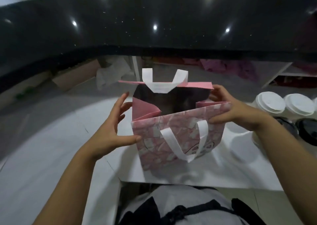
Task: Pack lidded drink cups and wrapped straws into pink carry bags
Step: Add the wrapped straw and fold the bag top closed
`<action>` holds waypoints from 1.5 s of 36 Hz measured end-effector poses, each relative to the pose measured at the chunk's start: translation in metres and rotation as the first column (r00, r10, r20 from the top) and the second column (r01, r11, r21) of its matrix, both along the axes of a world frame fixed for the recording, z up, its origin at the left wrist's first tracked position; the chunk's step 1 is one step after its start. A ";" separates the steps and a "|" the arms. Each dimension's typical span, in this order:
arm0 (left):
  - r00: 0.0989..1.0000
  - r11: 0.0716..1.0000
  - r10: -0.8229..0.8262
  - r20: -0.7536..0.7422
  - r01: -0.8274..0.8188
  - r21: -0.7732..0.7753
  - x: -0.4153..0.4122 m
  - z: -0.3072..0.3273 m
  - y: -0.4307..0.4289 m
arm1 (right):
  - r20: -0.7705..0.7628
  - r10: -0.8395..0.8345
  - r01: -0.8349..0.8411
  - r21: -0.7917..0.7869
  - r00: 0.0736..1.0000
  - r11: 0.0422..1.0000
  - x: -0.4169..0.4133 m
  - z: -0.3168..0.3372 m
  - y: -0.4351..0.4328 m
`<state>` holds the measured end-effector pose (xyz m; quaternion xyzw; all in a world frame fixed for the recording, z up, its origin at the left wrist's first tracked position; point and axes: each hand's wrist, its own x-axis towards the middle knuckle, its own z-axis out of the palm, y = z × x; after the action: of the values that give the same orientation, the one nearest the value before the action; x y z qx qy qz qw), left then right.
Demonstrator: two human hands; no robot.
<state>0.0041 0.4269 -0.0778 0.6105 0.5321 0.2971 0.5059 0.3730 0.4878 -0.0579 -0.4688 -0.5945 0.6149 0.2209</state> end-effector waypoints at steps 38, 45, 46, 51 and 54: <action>0.965 0.957 0.149 -0.216 -0.087 0.276 0.016 0.018 0.036 | 0.044 -0.147 0.093 0.589 0.988 0.803 -0.019 -0.016 0.038; 0.940 0.951 0.116 -0.320 -0.011 0.310 0.015 0.034 0.020 | 0.192 -0.023 -0.093 0.574 0.981 0.813 -0.002 0.012 0.028; 0.928 0.947 0.141 -0.344 -0.025 0.320 0.016 0.035 0.016 | 0.239 -0.044 -0.110 0.594 0.970 0.797 -0.001 0.015 0.025; 0.927 0.970 0.107 -0.360 -0.018 0.243 0.023 0.039 -0.011 | 0.367 -0.065 -0.146 0.519 0.928 0.842 0.000 0.023 -0.003; 0.884 0.952 0.075 -0.460 0.074 0.298 0.032 0.040 -0.019 | 0.464 0.007 -0.301 0.563 0.886 0.770 -0.009 0.029 -0.014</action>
<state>0.0361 0.4074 -0.0374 0.7349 0.5854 0.2208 0.2618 0.3643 0.4740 -0.0285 -0.4432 -0.8342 0.2801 0.1712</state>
